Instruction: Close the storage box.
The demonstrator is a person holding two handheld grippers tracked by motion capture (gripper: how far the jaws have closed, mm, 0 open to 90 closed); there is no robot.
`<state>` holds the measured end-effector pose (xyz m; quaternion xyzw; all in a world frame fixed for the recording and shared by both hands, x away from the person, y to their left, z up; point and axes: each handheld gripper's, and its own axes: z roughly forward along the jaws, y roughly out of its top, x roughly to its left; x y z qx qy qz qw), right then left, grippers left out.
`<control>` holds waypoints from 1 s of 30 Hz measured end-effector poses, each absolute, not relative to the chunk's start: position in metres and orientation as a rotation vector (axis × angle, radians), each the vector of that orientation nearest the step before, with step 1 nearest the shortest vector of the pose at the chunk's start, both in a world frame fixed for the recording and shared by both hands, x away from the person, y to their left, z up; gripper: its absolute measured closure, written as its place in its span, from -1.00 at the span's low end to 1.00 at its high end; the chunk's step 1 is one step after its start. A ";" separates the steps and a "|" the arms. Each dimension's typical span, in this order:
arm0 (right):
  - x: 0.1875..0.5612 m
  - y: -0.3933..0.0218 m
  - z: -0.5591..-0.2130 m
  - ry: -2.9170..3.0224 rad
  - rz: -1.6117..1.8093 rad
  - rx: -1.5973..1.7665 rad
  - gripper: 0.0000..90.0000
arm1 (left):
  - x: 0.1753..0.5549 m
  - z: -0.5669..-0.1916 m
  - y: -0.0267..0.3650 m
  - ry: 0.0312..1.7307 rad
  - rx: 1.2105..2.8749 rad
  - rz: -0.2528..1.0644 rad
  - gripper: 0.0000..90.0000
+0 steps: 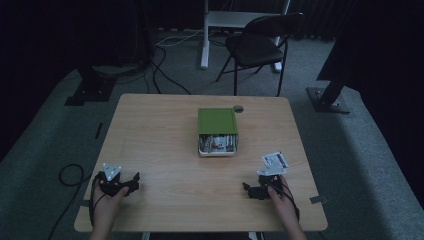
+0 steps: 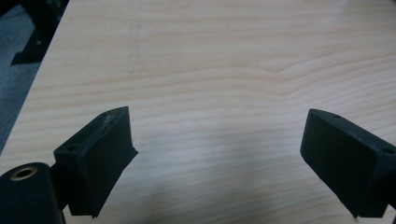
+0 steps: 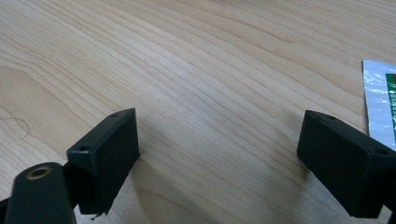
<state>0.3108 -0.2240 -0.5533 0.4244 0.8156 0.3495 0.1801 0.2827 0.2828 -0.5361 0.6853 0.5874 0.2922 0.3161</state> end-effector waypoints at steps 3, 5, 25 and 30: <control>0.311 -0.224 -0.553 2.305 0.987 1.199 -0.73 | 0.282 -0.539 0.285 1.573 1.827 0.764 -0.77; 0.311 -0.224 -0.553 2.305 0.988 1.200 -0.73 | 0.282 -0.542 0.286 1.594 1.840 0.757 -0.77; 0.311 -0.224 -0.553 2.305 0.987 1.200 -0.73 | 0.284 -0.550 0.292 1.693 1.823 0.708 -0.77; 0.311 -0.224 -0.553 2.305 0.987 1.201 -0.73 | 0.285 -0.550 0.293 1.696 1.819 0.706 -0.78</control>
